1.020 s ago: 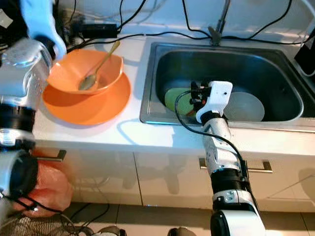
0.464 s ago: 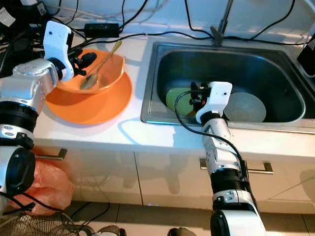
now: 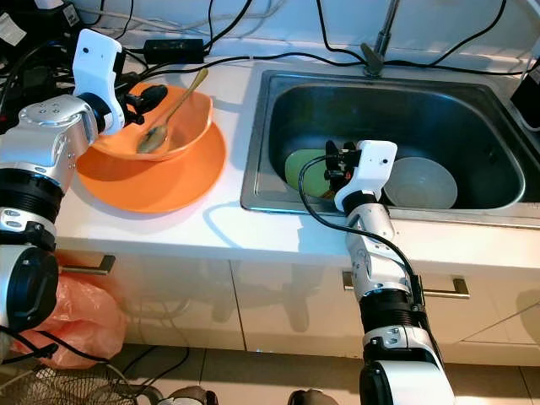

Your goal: Kitchen organization

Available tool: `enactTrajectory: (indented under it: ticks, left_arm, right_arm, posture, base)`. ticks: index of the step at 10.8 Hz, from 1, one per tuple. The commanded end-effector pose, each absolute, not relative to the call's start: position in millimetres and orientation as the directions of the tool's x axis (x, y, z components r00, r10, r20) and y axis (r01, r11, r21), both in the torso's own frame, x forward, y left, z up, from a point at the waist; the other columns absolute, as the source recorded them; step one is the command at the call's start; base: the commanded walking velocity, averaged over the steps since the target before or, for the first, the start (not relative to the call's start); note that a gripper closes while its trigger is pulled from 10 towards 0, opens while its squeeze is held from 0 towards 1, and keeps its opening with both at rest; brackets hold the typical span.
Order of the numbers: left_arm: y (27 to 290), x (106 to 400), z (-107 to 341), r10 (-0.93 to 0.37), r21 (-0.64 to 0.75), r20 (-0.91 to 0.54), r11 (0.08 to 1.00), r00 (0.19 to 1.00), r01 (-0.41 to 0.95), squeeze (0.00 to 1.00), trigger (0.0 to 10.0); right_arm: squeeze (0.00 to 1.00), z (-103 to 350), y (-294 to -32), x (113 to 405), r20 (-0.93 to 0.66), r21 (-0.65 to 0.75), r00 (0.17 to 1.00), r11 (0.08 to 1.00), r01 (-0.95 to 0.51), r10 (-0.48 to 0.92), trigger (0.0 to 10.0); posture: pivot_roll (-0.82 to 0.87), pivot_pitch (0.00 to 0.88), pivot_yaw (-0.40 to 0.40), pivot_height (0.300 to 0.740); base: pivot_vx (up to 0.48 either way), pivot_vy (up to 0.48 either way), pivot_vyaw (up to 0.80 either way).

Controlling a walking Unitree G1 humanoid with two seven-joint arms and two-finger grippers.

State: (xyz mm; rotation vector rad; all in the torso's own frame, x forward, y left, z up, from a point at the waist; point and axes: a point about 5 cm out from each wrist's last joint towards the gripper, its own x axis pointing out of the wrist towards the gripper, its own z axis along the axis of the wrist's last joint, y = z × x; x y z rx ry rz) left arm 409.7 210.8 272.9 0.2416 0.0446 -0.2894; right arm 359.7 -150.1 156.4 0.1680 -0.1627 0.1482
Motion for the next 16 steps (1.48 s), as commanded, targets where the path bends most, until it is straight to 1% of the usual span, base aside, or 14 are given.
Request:
enactTrajectory:
  ticks: [1, 2, 3, 4, 8, 12, 13, 16]
  left_arm:
    - [208, 410, 282, -0.313, 0.254, -0.062, 0.913, 0.948, 0.318, 1.0, 10.0]
    - [207, 411, 280, -0.316, 0.258, -0.076, 0.91, 0.946, 0.325, 1.0, 10.0]
    - [205, 412, 272, -0.323, 0.278, -0.129, 0.896, 0.938, 0.347, 1.0, 10.0]
    - [204, 413, 267, -0.308, 0.292, -0.148, 0.894, 0.94, 0.34, 0.0, 10.0]
    - [198, 416, 256, -0.285, 0.302, -0.192, 0.894, 0.939, 0.332, 0.0, 10.0]
    - [187, 420, 253, -0.272, 0.303, -0.202, 0.897, 0.941, 0.324, 0.0, 10.0]
    - [181, 422, 255, -0.268, 0.301, -0.197, 0.899, 0.943, 0.318, 0.0, 10.0]
    - [176, 424, 259, -0.248, 0.298, -0.186, 0.908, 0.951, 0.295, 0.0, 10.0]
  right_arm:
    - [0.0, 155, -151, 359, 0.172, 0.159, 0.977, 0.976, -0.149, 0.121, 10.0]
    - [0.0, 155, -151, 359, 0.173, 0.159, 0.977, 0.976, -0.149, 0.121, 10.0]
    - [0.0, 155, -151, 359, 0.174, 0.159, 0.977, 0.976, -0.149, 0.121, 10.0]
    - [0.0, 155, -151, 359, 0.174, 0.159, 0.977, 0.976, -0.149, 0.12, 10.0]
    - [0.0, 156, -151, 359, 0.175, 0.158, 0.977, 0.976, -0.148, 0.12, 10.0]
    - [0.0, 155, -151, 359, 0.175, 0.159, 0.977, 0.976, -0.148, 0.12, 10.0]
    - [0.0, 155, -151, 358, 0.176, 0.158, 0.977, 0.976, -0.148, 0.119, 10.0]
    - [0.0, 153, -151, 355, 0.173, 0.158, 0.978, 0.976, -0.149, 0.121, 10.0]
  posture:
    - [0.07, 0.074, 0.006, 0.74]
    - [0.07, 0.073, 0.007, 0.74]
    - [0.07, 0.073, 0.008, 0.74]
    - [0.07, 0.073, 0.008, 0.74]
    - [0.06, 0.069, 0.01, 0.74]
    - [0.06, 0.063, 0.015, 0.74]
    - [0.06, 0.065, 0.016, 0.74]
    - [0.05, 0.078, 0.017, 0.74]
  base:
    - [0.0, 0.0, 0.0]
    - [0.0, 0.0, 0.0]
    - [0.0, 0.0, 0.0]
    - [0.0, 0.0, 0.0]
    - [0.0, 0.0, 0.0]
    - [0.0, 0.0, 0.0]
    - [0.0, 0.0, 0.0]
    - [0.0, 0.0, 0.0]
